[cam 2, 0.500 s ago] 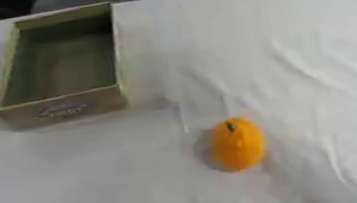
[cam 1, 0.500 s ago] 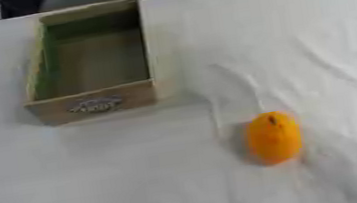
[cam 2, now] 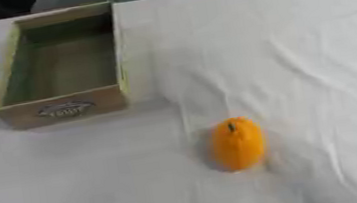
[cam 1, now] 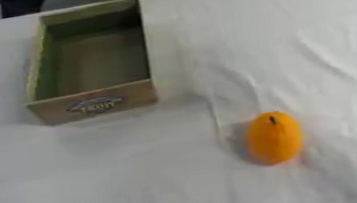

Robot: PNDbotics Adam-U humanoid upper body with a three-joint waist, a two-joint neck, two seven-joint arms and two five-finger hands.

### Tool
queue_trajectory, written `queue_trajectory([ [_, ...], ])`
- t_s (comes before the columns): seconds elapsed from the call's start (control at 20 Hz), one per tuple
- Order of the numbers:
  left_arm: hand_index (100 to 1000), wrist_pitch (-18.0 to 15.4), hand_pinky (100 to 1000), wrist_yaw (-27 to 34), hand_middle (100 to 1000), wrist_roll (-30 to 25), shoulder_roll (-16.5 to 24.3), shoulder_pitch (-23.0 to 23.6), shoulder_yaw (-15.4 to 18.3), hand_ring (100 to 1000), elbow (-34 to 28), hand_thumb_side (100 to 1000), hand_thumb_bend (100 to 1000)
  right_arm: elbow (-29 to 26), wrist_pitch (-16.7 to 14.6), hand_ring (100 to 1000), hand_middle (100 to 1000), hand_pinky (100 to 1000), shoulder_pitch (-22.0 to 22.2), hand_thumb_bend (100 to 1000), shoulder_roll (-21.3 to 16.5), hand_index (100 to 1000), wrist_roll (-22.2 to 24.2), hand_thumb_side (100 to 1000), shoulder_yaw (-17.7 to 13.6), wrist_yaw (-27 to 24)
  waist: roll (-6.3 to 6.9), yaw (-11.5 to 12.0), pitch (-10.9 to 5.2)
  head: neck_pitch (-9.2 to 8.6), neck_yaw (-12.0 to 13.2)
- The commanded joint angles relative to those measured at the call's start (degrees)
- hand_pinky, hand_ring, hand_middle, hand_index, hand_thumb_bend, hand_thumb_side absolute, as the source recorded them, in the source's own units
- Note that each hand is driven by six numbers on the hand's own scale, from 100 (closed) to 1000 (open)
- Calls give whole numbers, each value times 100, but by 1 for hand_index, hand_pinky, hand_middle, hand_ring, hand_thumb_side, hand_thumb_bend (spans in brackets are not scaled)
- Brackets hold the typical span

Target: Pick up objects on the table and place them in the box.

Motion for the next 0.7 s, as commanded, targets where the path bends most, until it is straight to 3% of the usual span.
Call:
queue_trajectory([
  [0.05, 873, 7, 744, -18, 698, -22, 183, -36, 16, 693, -93, 911, 100, -115, 291, 790, 784, 722, -313, 100, -737, 929, 851, 1000, 325, 471, -30, 6, -148, 32, 6],
  [0.35, 873, 18, 744, -15, 698, -65, 217, -5, -22, 693, -93, 912, 100, -115, 577, 795, 804, 710, -1189, 100, -1678, 928, 2905, 1000, 1220, 1562, -83, 10, -230, 55, -18],
  [0.5, 873, 21, 744, -11, 698, -85, 229, -1, -38, 693, -93, 911, 100, -115, 569, 799, 802, 705, -1566, 100, -1872, 923, 3666, 1000, 1607, 1693, -98, 17, -250, 51, -26],
  [0.7, 873, 25, 744, -10, 698, -98, 239, 9, -47, 694, -93, 912, 100, -115, 532, 797, 789, 695, -2037, 110, -1845, 929, 4497, 1000, 2034, 1707, -109, 18, -271, 51, -15],
])
